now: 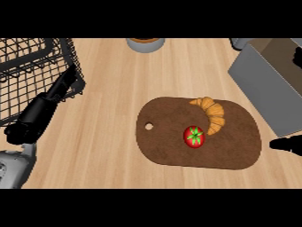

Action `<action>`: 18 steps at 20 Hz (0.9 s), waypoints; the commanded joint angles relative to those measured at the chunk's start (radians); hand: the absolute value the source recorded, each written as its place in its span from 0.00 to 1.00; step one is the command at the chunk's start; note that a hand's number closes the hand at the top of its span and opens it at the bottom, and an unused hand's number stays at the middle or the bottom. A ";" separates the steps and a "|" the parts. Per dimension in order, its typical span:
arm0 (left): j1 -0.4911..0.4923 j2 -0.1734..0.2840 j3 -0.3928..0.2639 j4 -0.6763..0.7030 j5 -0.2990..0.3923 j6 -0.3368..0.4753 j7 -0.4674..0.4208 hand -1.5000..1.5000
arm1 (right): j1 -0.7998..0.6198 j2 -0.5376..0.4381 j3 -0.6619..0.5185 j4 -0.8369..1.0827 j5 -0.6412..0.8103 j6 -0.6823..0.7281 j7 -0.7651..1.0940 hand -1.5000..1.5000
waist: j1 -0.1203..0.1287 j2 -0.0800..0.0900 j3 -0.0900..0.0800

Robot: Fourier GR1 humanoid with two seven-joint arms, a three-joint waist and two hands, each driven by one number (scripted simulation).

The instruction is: Pick the tomato from the cutting board and place it in the cardboard box

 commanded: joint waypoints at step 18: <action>0.019 -0.018 0.019 0.011 -0.031 -0.040 -0.042 0.50 | -0.273 -0.037 0.487 -0.328 0.451 0.400 0.660 0.00 | 0.016 -0.001 -0.003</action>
